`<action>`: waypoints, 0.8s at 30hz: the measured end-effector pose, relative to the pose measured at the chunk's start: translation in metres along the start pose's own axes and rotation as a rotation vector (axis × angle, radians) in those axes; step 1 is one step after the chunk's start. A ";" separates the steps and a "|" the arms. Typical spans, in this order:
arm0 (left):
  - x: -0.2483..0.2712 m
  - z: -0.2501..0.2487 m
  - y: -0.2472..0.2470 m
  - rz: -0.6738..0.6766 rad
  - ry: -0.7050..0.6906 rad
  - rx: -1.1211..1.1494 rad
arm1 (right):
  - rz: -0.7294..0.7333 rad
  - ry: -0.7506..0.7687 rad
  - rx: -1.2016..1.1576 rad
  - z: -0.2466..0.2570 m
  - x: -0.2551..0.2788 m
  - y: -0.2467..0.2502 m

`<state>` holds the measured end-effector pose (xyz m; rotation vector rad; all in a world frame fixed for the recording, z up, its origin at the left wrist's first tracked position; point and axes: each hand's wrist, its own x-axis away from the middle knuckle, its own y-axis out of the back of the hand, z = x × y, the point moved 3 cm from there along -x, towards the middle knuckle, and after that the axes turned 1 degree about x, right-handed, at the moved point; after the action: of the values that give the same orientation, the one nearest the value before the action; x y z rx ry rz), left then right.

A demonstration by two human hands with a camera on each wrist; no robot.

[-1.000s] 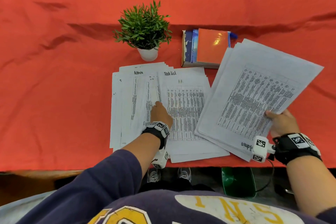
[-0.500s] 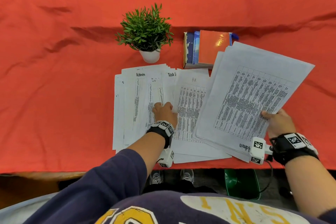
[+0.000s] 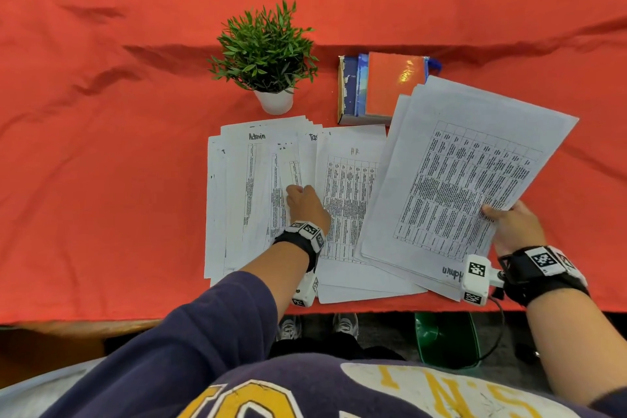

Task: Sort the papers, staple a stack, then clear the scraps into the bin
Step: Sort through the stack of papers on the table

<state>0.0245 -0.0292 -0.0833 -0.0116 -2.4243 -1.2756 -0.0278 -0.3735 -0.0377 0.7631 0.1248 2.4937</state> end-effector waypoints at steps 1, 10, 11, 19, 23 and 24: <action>-0.001 -0.001 0.001 0.022 0.023 0.001 | 0.004 0.002 -0.009 0.001 0.001 0.000; -0.006 -0.014 0.007 0.123 0.220 0.349 | 0.037 0.011 -0.065 0.002 -0.002 0.003; -0.005 -0.013 0.007 0.126 0.230 0.404 | 0.044 0.006 -0.060 0.002 -0.003 0.003; -0.005 -0.010 0.039 0.073 0.109 0.515 | 0.232 -0.011 -0.167 0.019 0.007 -0.034; -0.008 -0.006 0.067 0.049 0.029 0.670 | 0.339 -0.022 -0.158 0.031 0.015 -0.068; -0.006 -0.007 0.073 0.061 0.013 0.736 | 0.358 -0.020 -0.149 0.033 0.017 -0.076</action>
<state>0.0465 0.0088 -0.0240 0.1248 -2.7057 -0.2996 0.0133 -0.3016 -0.0192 0.8051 -0.2214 2.7897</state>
